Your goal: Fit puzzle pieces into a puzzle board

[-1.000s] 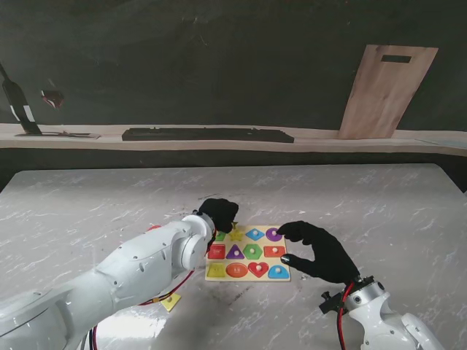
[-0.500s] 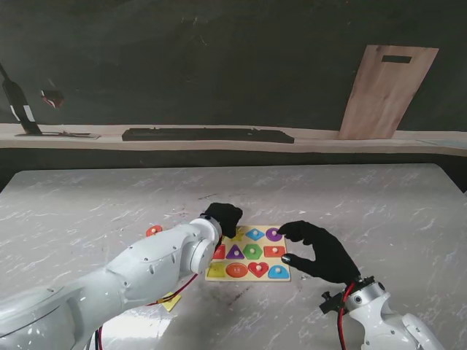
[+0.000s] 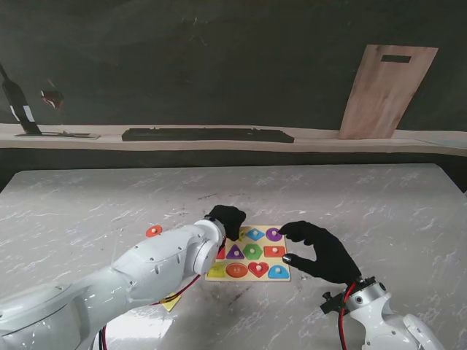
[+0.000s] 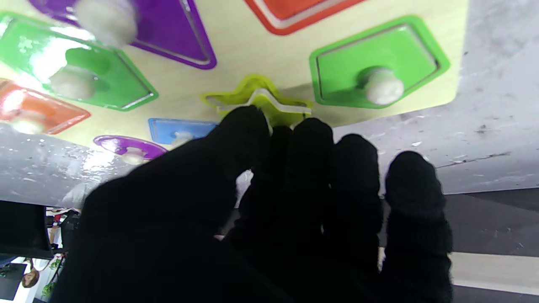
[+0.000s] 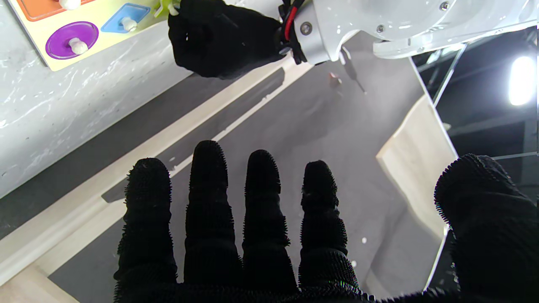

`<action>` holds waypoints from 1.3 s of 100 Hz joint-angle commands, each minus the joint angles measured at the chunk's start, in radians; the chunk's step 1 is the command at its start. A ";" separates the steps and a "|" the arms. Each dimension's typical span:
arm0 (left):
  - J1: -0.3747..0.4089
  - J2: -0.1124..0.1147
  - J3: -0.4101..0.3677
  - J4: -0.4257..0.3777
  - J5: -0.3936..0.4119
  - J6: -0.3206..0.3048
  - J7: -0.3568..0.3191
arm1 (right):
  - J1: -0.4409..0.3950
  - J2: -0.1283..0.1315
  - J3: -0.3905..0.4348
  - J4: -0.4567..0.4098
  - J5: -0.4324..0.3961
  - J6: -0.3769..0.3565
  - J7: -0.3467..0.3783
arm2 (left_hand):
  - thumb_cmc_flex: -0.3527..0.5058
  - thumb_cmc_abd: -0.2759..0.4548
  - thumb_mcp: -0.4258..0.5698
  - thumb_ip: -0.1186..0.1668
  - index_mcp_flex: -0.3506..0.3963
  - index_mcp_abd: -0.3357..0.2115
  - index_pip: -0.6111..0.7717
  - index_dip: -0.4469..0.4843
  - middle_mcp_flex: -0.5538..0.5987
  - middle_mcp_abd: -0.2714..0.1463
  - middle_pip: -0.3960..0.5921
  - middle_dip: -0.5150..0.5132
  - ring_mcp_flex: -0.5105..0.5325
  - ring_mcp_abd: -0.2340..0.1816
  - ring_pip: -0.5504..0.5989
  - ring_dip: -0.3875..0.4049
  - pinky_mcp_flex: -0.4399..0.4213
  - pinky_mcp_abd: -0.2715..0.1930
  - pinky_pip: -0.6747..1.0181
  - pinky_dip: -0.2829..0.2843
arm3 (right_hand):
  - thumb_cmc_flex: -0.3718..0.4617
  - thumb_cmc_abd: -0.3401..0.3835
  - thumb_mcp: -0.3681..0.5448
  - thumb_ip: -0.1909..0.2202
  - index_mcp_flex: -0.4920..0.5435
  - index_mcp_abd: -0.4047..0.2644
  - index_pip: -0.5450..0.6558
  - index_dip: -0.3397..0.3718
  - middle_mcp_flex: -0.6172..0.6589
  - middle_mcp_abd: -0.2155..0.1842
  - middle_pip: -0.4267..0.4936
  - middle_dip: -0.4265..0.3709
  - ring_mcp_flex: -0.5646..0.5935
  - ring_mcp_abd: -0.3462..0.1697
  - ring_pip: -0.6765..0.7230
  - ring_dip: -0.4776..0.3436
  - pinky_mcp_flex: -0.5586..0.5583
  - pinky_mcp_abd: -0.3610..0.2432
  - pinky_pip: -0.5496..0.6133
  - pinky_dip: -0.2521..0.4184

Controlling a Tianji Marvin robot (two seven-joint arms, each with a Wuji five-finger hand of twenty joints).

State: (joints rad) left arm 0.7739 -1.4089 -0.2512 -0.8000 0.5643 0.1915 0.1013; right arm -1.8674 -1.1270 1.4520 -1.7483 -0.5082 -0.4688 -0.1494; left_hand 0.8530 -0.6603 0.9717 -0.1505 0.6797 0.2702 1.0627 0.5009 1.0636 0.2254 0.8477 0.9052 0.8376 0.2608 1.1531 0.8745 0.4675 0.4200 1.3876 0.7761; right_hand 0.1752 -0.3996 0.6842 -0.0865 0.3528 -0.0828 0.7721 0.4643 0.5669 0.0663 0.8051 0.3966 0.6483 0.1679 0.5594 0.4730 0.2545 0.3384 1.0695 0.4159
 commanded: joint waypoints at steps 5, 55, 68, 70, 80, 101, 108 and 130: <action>-0.004 -0.004 0.005 0.005 0.008 -0.008 0.002 | -0.008 -0.005 -0.001 -0.005 -0.001 -0.001 -0.001 | 0.017 0.010 0.017 0.036 0.018 0.000 0.041 0.024 -0.007 0.059 0.030 0.017 0.035 0.017 0.040 0.013 -0.003 0.124 0.032 0.023 | 0.014 0.024 -0.023 0.041 0.003 -0.007 0.007 -0.013 -0.007 0.004 0.019 0.012 -0.003 -0.028 0.011 0.016 -0.016 -0.018 0.005 0.013; -0.009 -0.001 0.023 0.017 0.032 -0.038 0.012 | -0.008 -0.005 -0.001 -0.004 -0.002 -0.003 -0.002 | 0.023 0.023 0.012 0.047 0.006 -0.014 0.041 0.031 -0.019 0.052 0.030 0.030 0.017 0.009 0.035 0.018 -0.019 0.111 0.025 0.022 | 0.014 0.022 -0.022 0.041 0.003 -0.008 0.007 -0.013 -0.007 0.005 0.019 0.012 -0.004 -0.027 0.012 0.016 -0.015 -0.016 0.005 0.013; -0.011 0.003 0.026 0.019 0.042 -0.053 0.020 | -0.008 -0.005 -0.001 -0.004 -0.002 -0.003 -0.001 | 0.019 0.025 0.014 0.052 0.005 -0.017 0.041 0.034 -0.020 0.048 0.030 0.034 0.017 0.002 0.035 0.020 -0.022 0.106 0.024 0.022 | 0.014 0.023 -0.022 0.041 0.002 -0.008 0.007 -0.013 -0.007 0.005 0.019 0.012 -0.003 -0.027 0.012 0.016 -0.015 -0.017 0.005 0.013; -0.011 0.004 0.027 0.019 0.044 -0.053 0.020 | -0.008 -0.005 -0.001 -0.004 -0.001 -0.003 -0.001 | 0.019 0.025 0.014 0.052 0.005 -0.017 0.042 0.034 -0.020 0.047 0.030 0.034 0.017 0.002 0.035 0.020 -0.023 0.106 0.024 0.022 | 0.014 0.023 -0.023 0.041 0.004 -0.008 0.008 -0.013 -0.007 0.005 0.019 0.012 -0.004 -0.027 0.012 0.016 -0.015 -0.017 0.005 0.013; -0.011 0.007 0.029 0.016 0.047 -0.054 0.015 | -0.007 -0.005 -0.001 -0.003 -0.002 -0.004 -0.003 | 0.019 0.026 0.015 0.053 0.003 -0.018 0.041 0.034 -0.021 0.047 0.029 0.035 0.015 0.002 0.034 0.021 -0.026 0.103 0.023 0.022 | 0.014 0.024 -0.022 0.041 0.003 -0.007 0.007 -0.013 -0.007 0.005 0.019 0.012 -0.004 -0.028 0.012 0.016 -0.015 -0.017 0.006 0.013; -0.008 0.014 0.030 0.015 0.054 -0.057 0.017 | -0.006 -0.005 -0.002 -0.001 -0.002 -0.004 -0.001 | 0.022 0.035 0.011 0.054 -0.005 -0.023 0.040 0.038 -0.030 0.042 0.024 0.040 0.004 -0.002 0.027 0.023 -0.038 0.096 0.017 0.021 | 0.014 0.023 -0.023 0.041 0.003 -0.008 0.007 -0.013 -0.008 0.005 0.019 0.012 -0.003 -0.028 0.012 0.016 -0.015 -0.017 0.006 0.013; -0.007 0.017 0.029 0.013 0.055 -0.057 0.016 | -0.005 -0.005 -0.002 -0.001 -0.002 -0.004 -0.001 | 0.022 0.037 0.007 0.053 -0.007 -0.025 0.039 0.039 -0.032 0.042 0.023 0.041 0.000 -0.001 0.025 0.023 -0.042 0.095 0.014 0.020 | 0.014 0.023 -0.023 0.041 0.003 -0.007 0.007 -0.013 -0.008 0.005 0.019 0.012 -0.004 -0.028 0.012 0.016 -0.015 -0.017 0.005 0.013; -0.004 0.022 0.026 0.012 0.058 -0.065 0.020 | -0.004 -0.005 -0.003 0.000 -0.003 -0.004 -0.002 | 0.026 0.043 0.001 0.053 -0.012 -0.030 0.039 0.043 -0.037 0.038 0.019 0.046 -0.006 -0.004 0.020 0.026 -0.048 0.092 0.011 0.020 | 0.014 0.023 -0.023 0.041 0.003 -0.007 0.008 -0.013 -0.008 0.005 0.019 0.012 -0.003 -0.027 0.013 0.016 -0.015 -0.018 0.006 0.013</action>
State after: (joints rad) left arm 0.7642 -1.3937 -0.2241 -0.7894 0.6231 0.1306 0.1237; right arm -1.8661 -1.1273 1.4521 -1.7461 -0.5082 -0.4704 -0.1502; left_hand 0.8526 -0.6369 0.9616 -0.1502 0.6775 0.2783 1.0643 0.5218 1.0507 0.2255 0.8480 0.9308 0.8372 0.2610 1.1533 0.8859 0.4301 0.4200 1.3876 0.7762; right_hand 0.1753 -0.3994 0.6842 -0.0865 0.3528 -0.0828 0.7721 0.4643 0.5669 0.0663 0.8053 0.3968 0.6483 0.1679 0.5597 0.4730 0.2545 0.3384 1.0695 0.4159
